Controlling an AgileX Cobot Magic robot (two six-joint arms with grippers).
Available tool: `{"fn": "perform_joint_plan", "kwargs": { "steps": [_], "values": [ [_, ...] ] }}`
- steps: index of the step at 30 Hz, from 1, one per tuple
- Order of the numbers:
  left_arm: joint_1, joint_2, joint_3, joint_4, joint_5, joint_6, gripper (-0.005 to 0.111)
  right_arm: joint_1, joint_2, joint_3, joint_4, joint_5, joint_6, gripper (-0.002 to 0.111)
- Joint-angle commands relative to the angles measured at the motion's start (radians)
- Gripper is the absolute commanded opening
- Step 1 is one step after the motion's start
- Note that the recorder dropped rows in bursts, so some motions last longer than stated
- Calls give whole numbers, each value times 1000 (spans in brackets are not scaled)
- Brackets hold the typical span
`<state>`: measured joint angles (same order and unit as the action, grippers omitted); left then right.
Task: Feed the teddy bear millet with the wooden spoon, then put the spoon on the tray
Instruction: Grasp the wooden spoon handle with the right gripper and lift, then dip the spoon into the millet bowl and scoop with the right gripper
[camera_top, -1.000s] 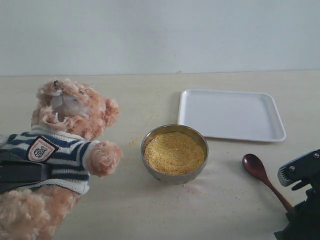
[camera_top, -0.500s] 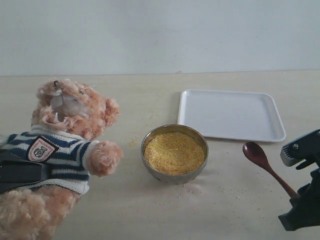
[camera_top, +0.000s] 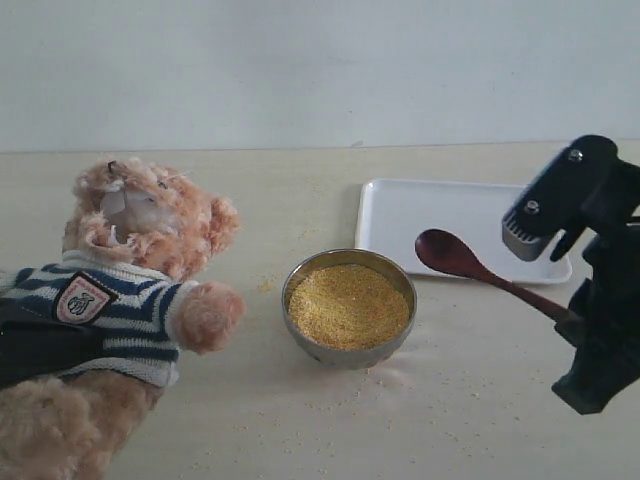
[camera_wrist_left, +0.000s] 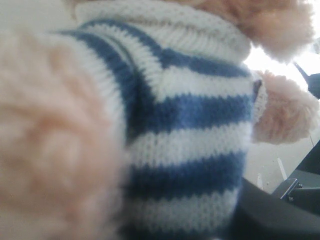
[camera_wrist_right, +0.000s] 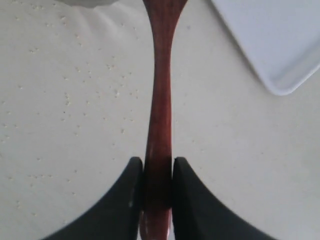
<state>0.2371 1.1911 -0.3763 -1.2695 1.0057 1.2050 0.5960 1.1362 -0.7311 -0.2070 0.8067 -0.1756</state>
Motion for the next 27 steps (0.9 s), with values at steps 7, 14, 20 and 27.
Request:
{"fn": "perform_joint_plan", "kwargs": {
  "steps": [7,14,20,27],
  "values": [
    [1,1,3,-24,12,7,5,251,161,-164,-337,250,165,0],
    [1,1,3,-24,12,7,5,344,273,-230,-508,280,230,0],
    [1,1,3,-24,12,7,5,390,369,-302,-564,341,211,0],
    [1,1,3,-24,12,7,5,440,477,-339,-623,398,193,0]
  ]
}}
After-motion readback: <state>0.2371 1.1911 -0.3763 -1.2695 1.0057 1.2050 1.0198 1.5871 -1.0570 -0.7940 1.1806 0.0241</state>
